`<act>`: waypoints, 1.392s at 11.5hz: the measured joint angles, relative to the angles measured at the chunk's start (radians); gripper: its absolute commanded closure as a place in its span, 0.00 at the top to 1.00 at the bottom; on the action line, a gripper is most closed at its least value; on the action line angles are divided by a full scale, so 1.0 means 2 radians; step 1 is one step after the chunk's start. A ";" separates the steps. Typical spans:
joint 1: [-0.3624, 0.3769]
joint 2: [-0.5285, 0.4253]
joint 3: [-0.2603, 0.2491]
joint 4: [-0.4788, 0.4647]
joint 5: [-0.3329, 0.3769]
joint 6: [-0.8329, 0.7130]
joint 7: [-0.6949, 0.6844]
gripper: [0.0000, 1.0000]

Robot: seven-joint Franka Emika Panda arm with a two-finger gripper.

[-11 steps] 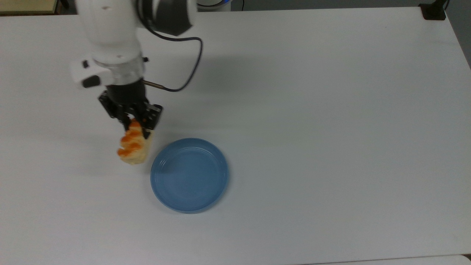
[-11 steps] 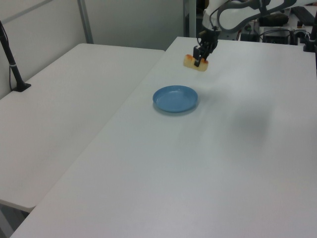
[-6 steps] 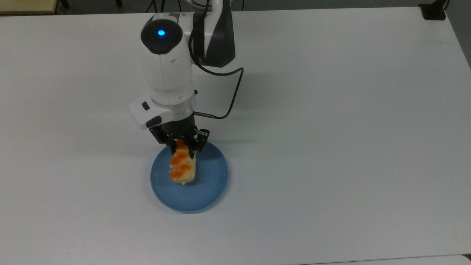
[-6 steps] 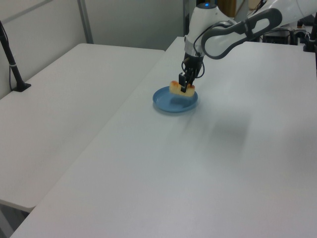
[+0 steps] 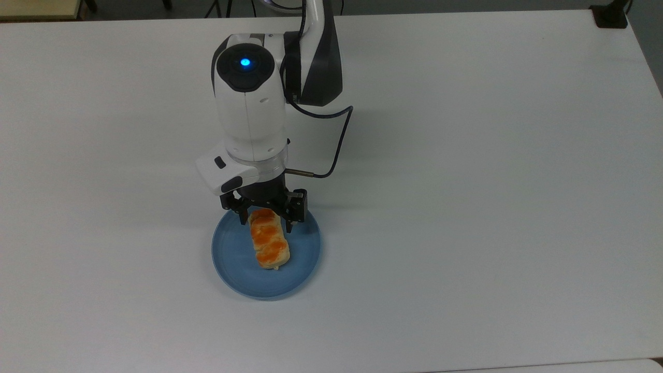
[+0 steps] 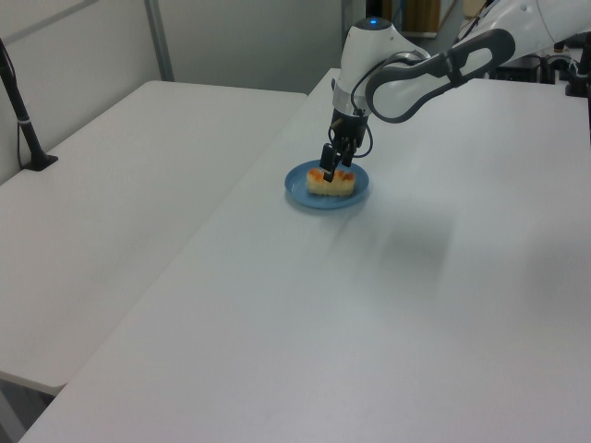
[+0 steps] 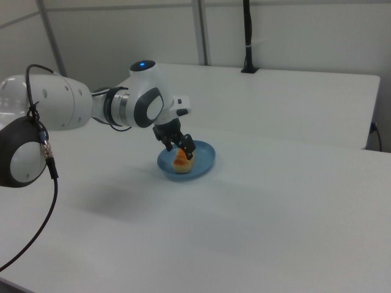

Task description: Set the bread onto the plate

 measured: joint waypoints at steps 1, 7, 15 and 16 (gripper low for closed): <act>0.002 0.000 0.000 0.000 -0.014 0.000 0.016 1.00; -0.034 -0.084 -0.002 0.022 -0.013 -0.182 0.051 1.00; -0.075 -0.286 -0.007 -0.029 0.001 -0.366 0.019 1.00; -0.072 -0.297 -0.011 -0.040 0.001 -0.365 -0.009 1.00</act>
